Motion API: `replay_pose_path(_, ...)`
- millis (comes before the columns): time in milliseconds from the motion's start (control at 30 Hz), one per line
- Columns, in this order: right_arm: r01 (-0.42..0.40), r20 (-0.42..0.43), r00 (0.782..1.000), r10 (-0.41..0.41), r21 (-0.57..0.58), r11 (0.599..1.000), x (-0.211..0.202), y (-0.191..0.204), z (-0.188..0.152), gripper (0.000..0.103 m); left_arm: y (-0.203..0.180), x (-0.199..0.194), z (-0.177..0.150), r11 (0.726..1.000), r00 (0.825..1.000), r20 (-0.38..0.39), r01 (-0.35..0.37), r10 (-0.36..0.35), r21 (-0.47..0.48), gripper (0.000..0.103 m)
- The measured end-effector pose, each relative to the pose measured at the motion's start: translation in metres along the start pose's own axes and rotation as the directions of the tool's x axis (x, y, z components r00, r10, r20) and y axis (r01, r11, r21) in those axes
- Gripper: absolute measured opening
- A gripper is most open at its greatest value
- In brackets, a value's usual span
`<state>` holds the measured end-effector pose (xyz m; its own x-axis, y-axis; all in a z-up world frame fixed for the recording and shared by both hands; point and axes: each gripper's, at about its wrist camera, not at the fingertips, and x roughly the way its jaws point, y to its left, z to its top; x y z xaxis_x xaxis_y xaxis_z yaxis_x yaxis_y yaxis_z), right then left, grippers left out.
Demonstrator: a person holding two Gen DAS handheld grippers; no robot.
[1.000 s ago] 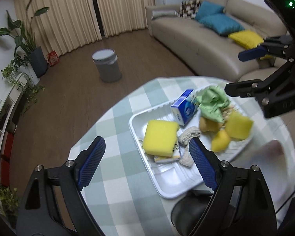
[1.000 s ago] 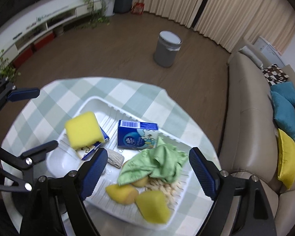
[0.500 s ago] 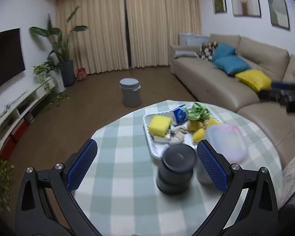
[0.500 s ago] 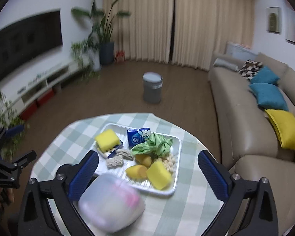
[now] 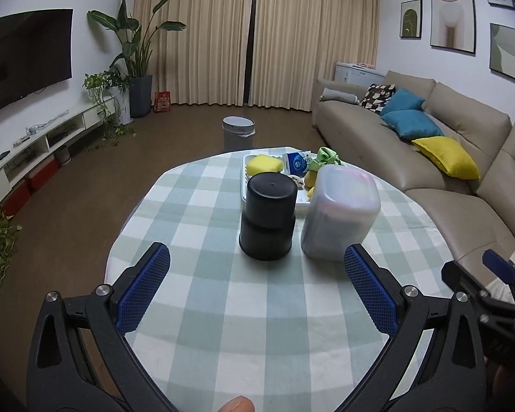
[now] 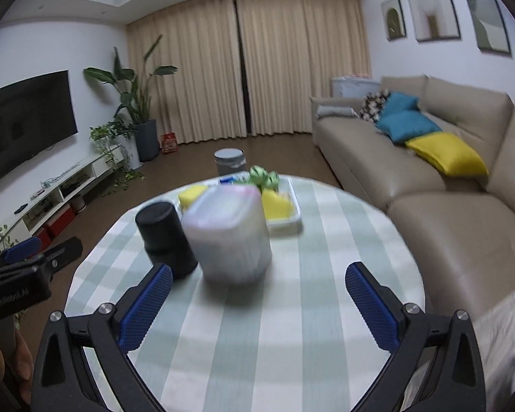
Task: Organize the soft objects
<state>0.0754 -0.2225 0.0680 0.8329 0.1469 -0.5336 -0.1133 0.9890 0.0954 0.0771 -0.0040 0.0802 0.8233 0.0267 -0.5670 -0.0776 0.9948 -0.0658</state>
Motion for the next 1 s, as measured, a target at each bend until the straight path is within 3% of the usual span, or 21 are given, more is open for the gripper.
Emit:
replay_pose_path(133,0.044,-0.002,0.999,-0.044,-0.027,0.999,-0.013,0.005,-0.010,0.103,-0.003,-0.011,-0.004,1.000,1.000,0.024,-0.010,0.010,0.004,0.103)
replay_pose_path(233,0.044,0.013,0.999,-0.043,-0.043,0.998,-0.024,0.011,-0.016,0.103,-0.004,-0.017,-0.006,1.000,1.000,0.027,-0.001,0.001,0.008,0.103)
replay_pose_path(400,0.049,0.022,0.999,-0.048,-0.061,0.997,-0.032,0.021,-0.021,0.103,-0.009,-0.020,-0.012,0.998,0.999,0.023,-0.048,0.047,0.045,0.103)
replay_pose_path(533,0.059,0.020,0.998,-0.058,-0.071,0.996,-0.033,0.025,-0.023,0.103,-0.007,-0.024,-0.013,0.998,0.999,0.035,-0.031,0.030,0.046,0.103)
replay_pose_path(833,0.080,0.001,0.997,-0.080,-0.095,0.992,-0.030,0.032,-0.031,0.103,0.002,-0.012,-0.016,1.000,0.999,-0.039,-0.015,0.015,-0.008,0.103)
replay_pose_path(1000,0.094,-0.034,0.995,-0.098,-0.097,0.991,-0.023,0.036,-0.034,0.103,0.001,-0.013,-0.021,1.000,0.999,-0.036,-0.027,0.027,0.004,0.103)
